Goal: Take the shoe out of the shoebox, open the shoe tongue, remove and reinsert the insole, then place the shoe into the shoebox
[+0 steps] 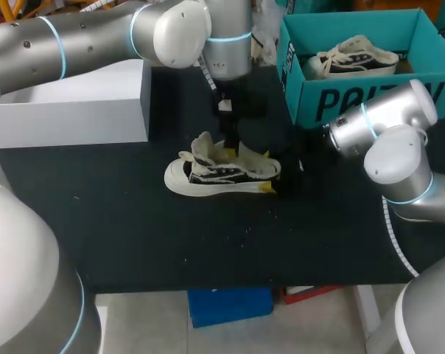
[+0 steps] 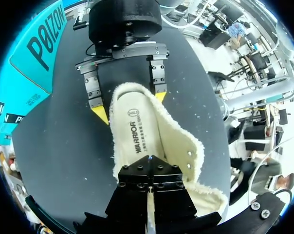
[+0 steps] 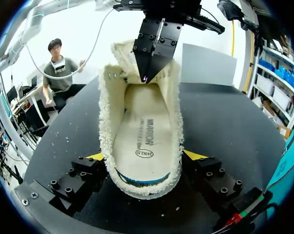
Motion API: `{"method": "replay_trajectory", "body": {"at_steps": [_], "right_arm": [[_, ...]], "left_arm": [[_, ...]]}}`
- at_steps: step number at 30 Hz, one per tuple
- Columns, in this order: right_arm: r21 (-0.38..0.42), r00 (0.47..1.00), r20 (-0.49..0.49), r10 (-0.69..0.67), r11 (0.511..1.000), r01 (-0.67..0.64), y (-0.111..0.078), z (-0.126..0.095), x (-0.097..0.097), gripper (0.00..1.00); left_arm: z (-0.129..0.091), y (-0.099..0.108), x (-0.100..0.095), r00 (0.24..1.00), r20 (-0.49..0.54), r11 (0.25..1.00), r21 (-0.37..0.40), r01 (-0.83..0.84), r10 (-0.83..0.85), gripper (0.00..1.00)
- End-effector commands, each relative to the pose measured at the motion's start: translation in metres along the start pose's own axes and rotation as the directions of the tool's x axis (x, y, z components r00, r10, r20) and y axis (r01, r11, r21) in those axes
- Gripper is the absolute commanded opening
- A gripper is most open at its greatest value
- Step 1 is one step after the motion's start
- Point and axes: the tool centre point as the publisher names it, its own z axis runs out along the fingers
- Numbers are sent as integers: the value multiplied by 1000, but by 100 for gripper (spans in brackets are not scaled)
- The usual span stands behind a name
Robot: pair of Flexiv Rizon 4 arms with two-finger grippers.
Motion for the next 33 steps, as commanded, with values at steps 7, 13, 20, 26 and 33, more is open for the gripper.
{"method": "replay_trajectory", "body": {"at_steps": [7,13,20,26,33], "right_arm": [[2,1000,-1,1,1000,-1,-1,2,0,0],[2,1000,-1,1,1000,-1,-1,2,0,0],[2,1000,-1,1,1000,-1,-1,2,0,0],[2,1000,-1,1,1000,-1,-1,2,0,0],[2,1000,-1,1,1000,-1,-1,2,0,0]], "left_arm": [[8,-5,-8,998,-10,998,28,65,-65,0],[15,-9,3,997,-48,996,52,70,-68,0],[31,-7,20,994,-76,994,57,89,-84,0],[46,-9,36,990,-67,992,23,127,-126,0],[58,-5,43,986,-34,986,7,165,-164,0]]}}
